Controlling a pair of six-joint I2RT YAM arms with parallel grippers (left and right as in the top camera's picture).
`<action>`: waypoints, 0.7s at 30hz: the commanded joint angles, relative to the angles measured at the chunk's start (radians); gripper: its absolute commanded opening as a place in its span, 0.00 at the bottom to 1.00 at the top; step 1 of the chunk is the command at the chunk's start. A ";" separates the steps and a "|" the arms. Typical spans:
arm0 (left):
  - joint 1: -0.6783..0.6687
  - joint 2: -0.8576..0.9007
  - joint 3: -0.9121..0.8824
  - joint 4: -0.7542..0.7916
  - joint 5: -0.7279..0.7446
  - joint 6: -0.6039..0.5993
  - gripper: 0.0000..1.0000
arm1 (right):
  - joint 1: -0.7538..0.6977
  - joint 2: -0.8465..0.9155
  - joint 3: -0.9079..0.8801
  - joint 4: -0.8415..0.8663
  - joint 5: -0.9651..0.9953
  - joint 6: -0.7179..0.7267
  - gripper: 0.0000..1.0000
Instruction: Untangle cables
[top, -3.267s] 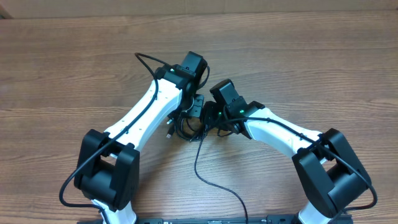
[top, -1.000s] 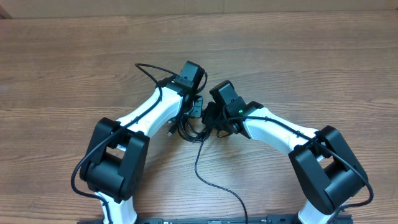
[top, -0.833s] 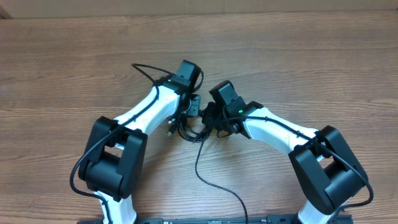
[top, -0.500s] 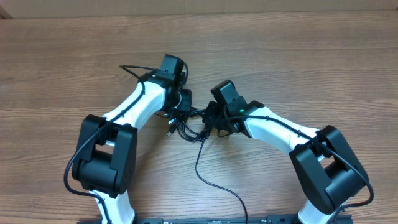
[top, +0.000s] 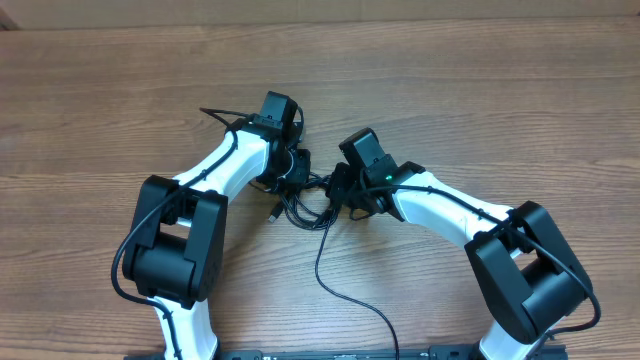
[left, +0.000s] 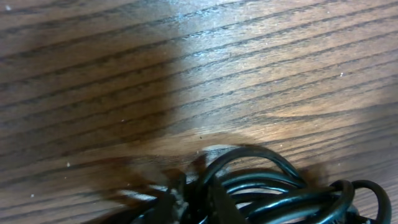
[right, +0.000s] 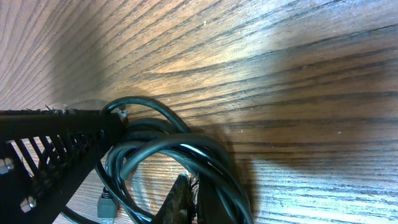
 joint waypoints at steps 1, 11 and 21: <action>0.001 0.031 -0.002 -0.003 0.002 0.013 0.06 | -0.005 0.011 -0.004 0.004 -0.004 0.000 0.04; 0.002 0.031 0.153 -0.147 0.002 0.084 0.04 | -0.005 0.011 -0.004 0.005 -0.004 0.000 0.04; 0.001 0.012 0.374 -0.288 -0.056 0.098 0.04 | -0.005 0.011 -0.004 0.004 -0.004 0.000 0.04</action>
